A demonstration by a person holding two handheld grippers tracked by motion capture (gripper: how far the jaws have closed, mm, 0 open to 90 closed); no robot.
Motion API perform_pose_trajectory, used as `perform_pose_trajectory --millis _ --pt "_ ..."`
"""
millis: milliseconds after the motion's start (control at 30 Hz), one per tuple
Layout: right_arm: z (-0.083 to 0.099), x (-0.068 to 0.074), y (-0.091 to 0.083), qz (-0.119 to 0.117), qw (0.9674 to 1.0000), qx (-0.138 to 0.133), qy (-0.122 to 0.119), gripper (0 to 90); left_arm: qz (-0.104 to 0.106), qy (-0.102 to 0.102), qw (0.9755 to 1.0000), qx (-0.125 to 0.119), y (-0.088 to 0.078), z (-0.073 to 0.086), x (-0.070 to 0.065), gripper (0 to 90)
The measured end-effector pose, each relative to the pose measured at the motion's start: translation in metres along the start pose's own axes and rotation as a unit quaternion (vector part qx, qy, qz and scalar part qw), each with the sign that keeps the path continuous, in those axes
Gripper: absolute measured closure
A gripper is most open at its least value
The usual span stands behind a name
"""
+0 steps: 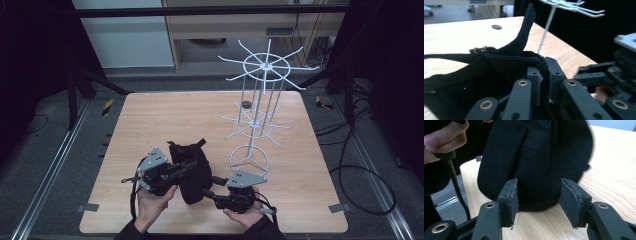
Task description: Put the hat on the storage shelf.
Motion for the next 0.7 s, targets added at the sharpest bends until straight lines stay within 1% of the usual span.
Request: perform_pose_trajectory --millis 33,67,100,133,167,200,267,300,333,400,433,467,500,533,567,600,633,667,700 --pt "0.000 0.000 0.000 -0.003 1.0000 0.000 -0.003 52.9 0.004 0.004 1.0000 -0.001 0.000 0.000 -0.003 82.9" --pt "0.000 0.000 0.001 -0.007 1.0000 0.000 -0.005 57.5 0.009 0.008 0.9999 0.000 0.001 0.000 -0.005 82.9" --pt "0.000 0.000 0.001 -0.007 1.0000 0.000 -0.005 57.5 0.009 0.008 0.9999 0.000 0.001 0.000 -0.005 82.9" --pt "0.000 0.000 0.002 -0.017 0.9998 0.006 -0.004 73.0 0.013 0.018 0.9998 0.000 0.002 0.001 -0.009 82.9" --pt "0.000 0.000 0.003 -0.018 0.9998 0.010 -0.006 81.2 0.015 0.021 0.9997 0.000 0.002 0.001 -0.010 83.0" --pt "0.000 0.000 0.003 -0.013 0.9998 0.016 -0.009 87.9 0.015 0.024 0.9996 0.000 0.002 0.001 -0.011 83.0" --pt "-0.001 0.000 0.003 -0.009 0.9997 0.018 -0.012 89.1 0.013 0.026 0.9996 -0.002 0.001 0.001 -0.011 83.0" --pt "-0.003 0.002 0.004 0.006 0.9995 0.021 -0.025 89.7 0.013 0.026 0.9996 -0.005 0.000 0.000 -0.009 83.0" --pt "-0.005 0.003 0.004 0.016 0.9990 0.024 -0.034 89.7 0.011 0.026 0.9996 -0.008 -0.001 0.000 -0.007 83.0" --pt "-0.009 0.005 0.001 0.041 0.9974 0.025 -0.054 89.7 0.009 0.027 0.9995 -0.011 -0.002 -0.001 -0.004 82.8" --pt "-0.009 0.005 0.001 0.041 0.9974 0.025 -0.054 89.7 0.009 0.027 0.9995 -0.011 -0.002 -0.001 -0.004 82.7" --pt "-0.014 0.006 -0.004 0.057 0.9955 0.027 -0.071 89.7 0.005 0.032 0.9994 -0.013 -0.004 0.000 -0.002 82.5" --pt "-0.016 0.006 -0.006 0.062 0.9948 0.027 -0.076 89.7 0.005 0.032 0.9994 -0.013 -0.004 0.000 -0.002 82.3" --pt "-0.016 0.006 -0.006 0.062 0.9948 0.027 -0.076 89.7 0.003 0.033 0.9994 -0.014 -0.004 0.002 -0.001 82.3" --pt "-0.019 0.007 -0.008 0.064 0.9941 0.032 -0.082 89.6 0.002 0.032 0.9994 -0.009 -0.006 0.006 0.002 81.9" --pt "-0.019 0.007 -0.008 0.061 0.9938 0.038 -0.084 89.5 -0.001 0.032 0.9995 -0.006 -0.007 0.009 0.003 81.7" --pt "-0.018 0.008 -0.006 0.057 0.9940 0.043 -0.083 89.3 -0.001 0.032 0.9995 -0.006 -0.007 0.009 0.003 81.4" --pt "-0.017 0.009 -0.003 0.051 0.9944 0.046 -0.080 89.1 -0.009 0.035 0.9994 0.002 -0.010 0.015 0.006 81.2" --pt "-0.017 0.009 -0.003 0.051 0.9944 0.046 -0.080 89.1 -0.009 0.035 0.9994 0.002 -0.010 0.015 0.006 80.9"
Point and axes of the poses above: each handheld gripper's, and its own axes: y roughly forward along the jaws, z roughly out of its underside, x roughly to its left, the point moved 1 cm from there along y, roughly forward along the jaws, and after that the axes turned 11 degrees about -z, right-handed, at the moved point
